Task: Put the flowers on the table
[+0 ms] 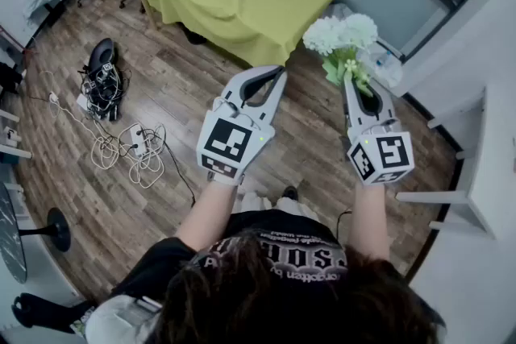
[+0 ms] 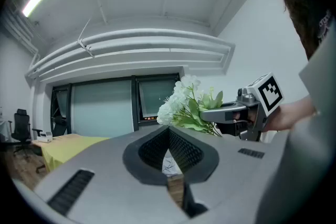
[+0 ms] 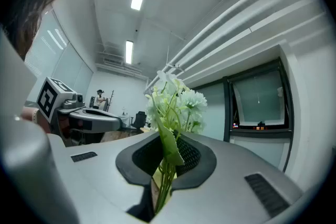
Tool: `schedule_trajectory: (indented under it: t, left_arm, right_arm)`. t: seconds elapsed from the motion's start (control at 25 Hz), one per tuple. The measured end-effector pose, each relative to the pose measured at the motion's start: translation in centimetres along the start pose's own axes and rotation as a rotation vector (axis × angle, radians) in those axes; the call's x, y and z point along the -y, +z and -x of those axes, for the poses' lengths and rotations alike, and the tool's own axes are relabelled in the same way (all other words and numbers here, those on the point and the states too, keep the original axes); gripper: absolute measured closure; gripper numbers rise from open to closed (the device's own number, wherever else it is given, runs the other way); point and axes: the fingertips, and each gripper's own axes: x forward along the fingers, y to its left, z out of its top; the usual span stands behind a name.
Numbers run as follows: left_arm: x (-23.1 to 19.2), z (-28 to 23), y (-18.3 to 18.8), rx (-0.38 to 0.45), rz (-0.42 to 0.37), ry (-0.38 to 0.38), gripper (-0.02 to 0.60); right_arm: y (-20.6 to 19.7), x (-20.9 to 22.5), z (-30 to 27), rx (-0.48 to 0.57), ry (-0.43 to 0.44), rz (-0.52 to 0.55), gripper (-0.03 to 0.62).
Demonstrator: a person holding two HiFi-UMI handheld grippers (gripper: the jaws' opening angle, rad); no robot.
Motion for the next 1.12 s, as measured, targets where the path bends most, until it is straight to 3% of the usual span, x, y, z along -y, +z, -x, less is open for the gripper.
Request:
schedule_trajectory:
  t: [0.48,1.12]
  left_arm:
    - [-1.1,0.4,-0.5,-0.002,0.014,-0.001,0.581]
    - [-6.8,1.1,-2.0,-0.004,0.024,0.042,0.581]
  right_arm:
    - [-1.0,-0.4,-1.1,-0.049,-0.021,0.061,0.548]
    - [-2.1,-1.1,-6.1,-0.062,-0.036,0.028,0.548]
